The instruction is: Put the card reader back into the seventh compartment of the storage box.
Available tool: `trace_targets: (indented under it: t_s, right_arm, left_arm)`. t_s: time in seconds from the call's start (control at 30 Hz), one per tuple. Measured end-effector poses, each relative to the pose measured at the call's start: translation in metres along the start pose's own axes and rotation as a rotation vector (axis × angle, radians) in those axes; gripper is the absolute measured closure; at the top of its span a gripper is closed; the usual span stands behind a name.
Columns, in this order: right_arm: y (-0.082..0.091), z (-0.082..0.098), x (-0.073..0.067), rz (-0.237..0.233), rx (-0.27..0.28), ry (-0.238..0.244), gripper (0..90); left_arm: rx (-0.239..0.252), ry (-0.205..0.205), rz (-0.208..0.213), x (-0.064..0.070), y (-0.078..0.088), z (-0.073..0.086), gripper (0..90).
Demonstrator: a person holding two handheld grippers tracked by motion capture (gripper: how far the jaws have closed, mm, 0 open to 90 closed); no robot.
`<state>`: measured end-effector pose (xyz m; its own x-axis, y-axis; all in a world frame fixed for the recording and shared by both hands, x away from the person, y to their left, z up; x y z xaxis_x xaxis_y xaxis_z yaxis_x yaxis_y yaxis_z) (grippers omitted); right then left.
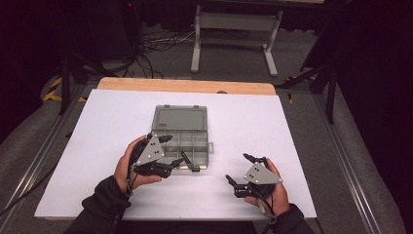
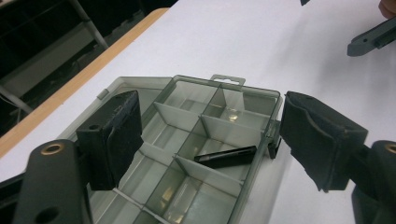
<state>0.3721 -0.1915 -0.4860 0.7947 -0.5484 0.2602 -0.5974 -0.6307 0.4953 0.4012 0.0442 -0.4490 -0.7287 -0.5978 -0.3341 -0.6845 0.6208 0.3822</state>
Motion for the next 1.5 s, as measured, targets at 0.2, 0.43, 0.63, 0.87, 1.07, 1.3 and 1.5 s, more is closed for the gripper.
trace_targets:
  t_s: [0.2,0.43,0.63,0.87,1.07,1.3,1.5]
  right_arm:
    - [0.001,0.000,0.000,-0.002,0.002,-0.001,13.4]
    - [0.001,-0.001,0.000,-0.001,0.007,0.000,13.4]
    - [0.001,-0.001,-0.001,-0.003,0.006,0.003,13.4]
    - [0.002,-0.002,-0.002,-0.004,0.007,0.004,13.4]
    - [0.001,-0.002,-0.002,-0.006,0.008,0.005,13.4]
    - [0.001,-0.002,-0.003,-0.008,0.008,0.005,13.5]
    - [0.002,-0.003,-0.003,-0.008,0.010,0.007,13.5]
  left_arm:
    - [0.011,0.000,-0.004,0.000,0.003,0.000,21.1]
    - [0.020,-0.006,-0.017,-0.003,0.007,0.002,20.5]
    - [0.016,-0.031,-0.029,-0.004,0.013,0.006,20.2]
    - [0.013,-0.018,-0.043,-0.010,0.022,0.012,20.1]
    - [0.017,-0.020,-0.054,-0.015,0.027,0.013,19.9]
    - [0.022,-0.015,-0.057,-0.016,0.030,0.014,19.7]
    - [0.017,-0.021,-0.055,-0.017,0.034,0.016,19.4]
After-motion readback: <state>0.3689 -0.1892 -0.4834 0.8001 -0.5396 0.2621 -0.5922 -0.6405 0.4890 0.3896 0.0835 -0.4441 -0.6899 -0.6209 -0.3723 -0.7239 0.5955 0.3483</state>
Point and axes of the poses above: each handheld gripper's, and its own axes: y roughly backward along the jaws, z roughly out of its underside, x roughly to its right, the point moved 9 cm from there along -y, roughly forward along the jaws, and after that the axes turned 11 degrees about -z, right-handed, at the moved point
